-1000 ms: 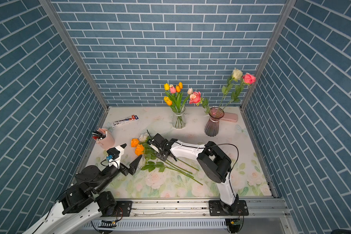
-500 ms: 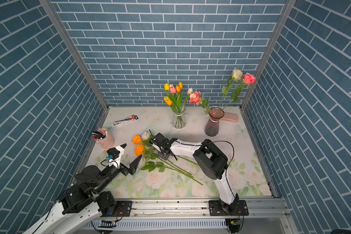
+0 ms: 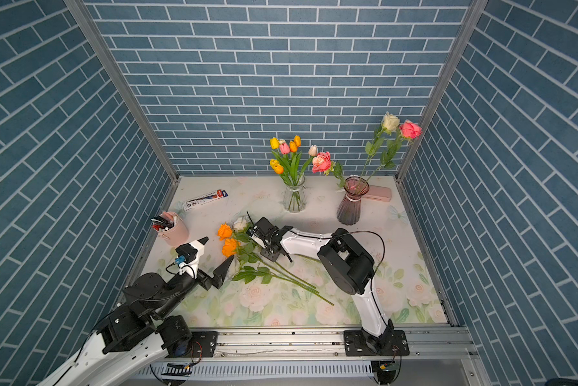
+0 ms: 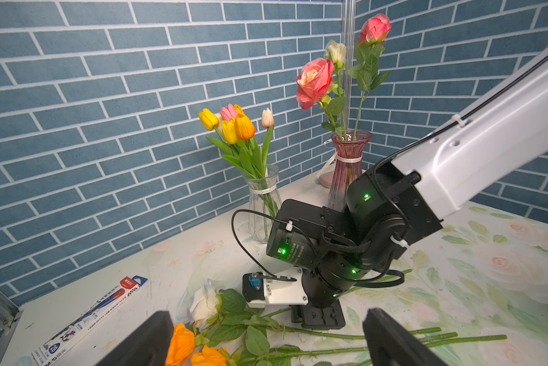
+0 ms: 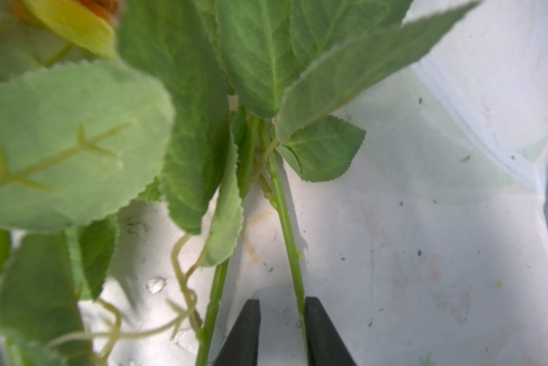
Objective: Arrange the flowers in different vases according to their variety
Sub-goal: Pick up many flowers from the center of the board.
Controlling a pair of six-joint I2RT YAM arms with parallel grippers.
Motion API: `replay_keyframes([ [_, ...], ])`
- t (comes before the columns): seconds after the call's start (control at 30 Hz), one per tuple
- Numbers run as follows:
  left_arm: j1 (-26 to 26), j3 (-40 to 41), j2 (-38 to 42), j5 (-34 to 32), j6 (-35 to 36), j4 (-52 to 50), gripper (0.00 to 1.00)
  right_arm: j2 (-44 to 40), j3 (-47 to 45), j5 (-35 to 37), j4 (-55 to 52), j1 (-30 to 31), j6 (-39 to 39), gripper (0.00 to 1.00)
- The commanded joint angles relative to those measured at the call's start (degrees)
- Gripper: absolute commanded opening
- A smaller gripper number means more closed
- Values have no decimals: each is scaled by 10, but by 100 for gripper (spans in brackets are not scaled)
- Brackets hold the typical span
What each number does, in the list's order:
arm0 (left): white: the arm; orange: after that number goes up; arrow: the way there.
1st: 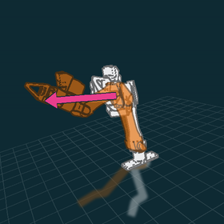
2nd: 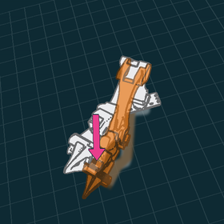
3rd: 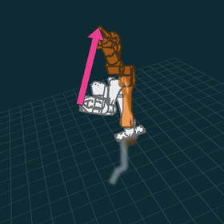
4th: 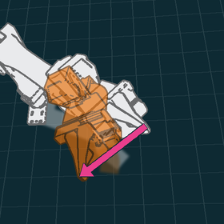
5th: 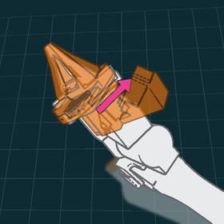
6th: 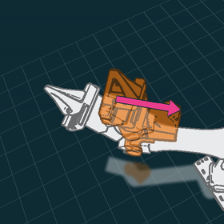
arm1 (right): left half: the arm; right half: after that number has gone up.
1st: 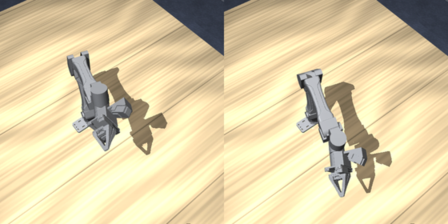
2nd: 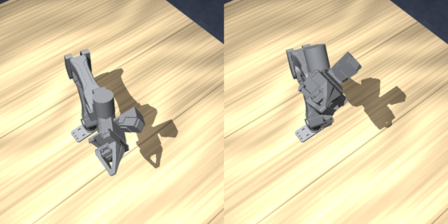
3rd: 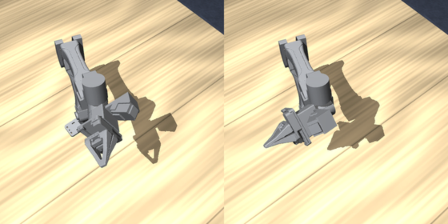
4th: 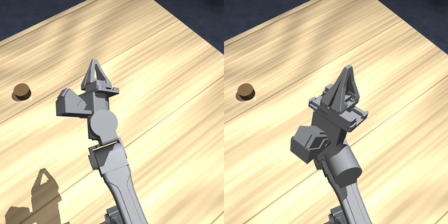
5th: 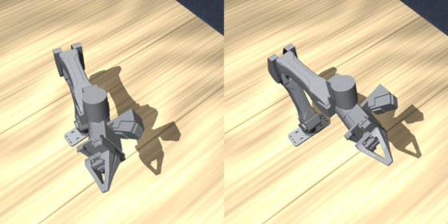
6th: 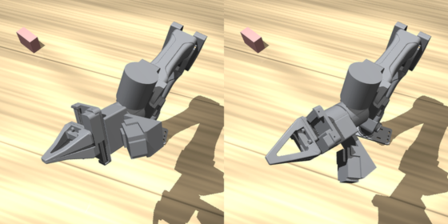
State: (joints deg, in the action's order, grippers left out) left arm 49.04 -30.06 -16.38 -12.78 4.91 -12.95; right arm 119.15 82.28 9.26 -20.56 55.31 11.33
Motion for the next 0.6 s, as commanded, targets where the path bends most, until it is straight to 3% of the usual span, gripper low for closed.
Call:
replay_keyframes([
  [0.0,-3,6,5,-1,5,9,100,-12,19,9,-24,0,22,29],
  [0.27,-3,6,5,-1,6,9,100,3,26,8,-28,-6,31,29],
  [0.57,-3,6,2,-1,6,9,100,33,32,-41,-15,-33,29,30],
])
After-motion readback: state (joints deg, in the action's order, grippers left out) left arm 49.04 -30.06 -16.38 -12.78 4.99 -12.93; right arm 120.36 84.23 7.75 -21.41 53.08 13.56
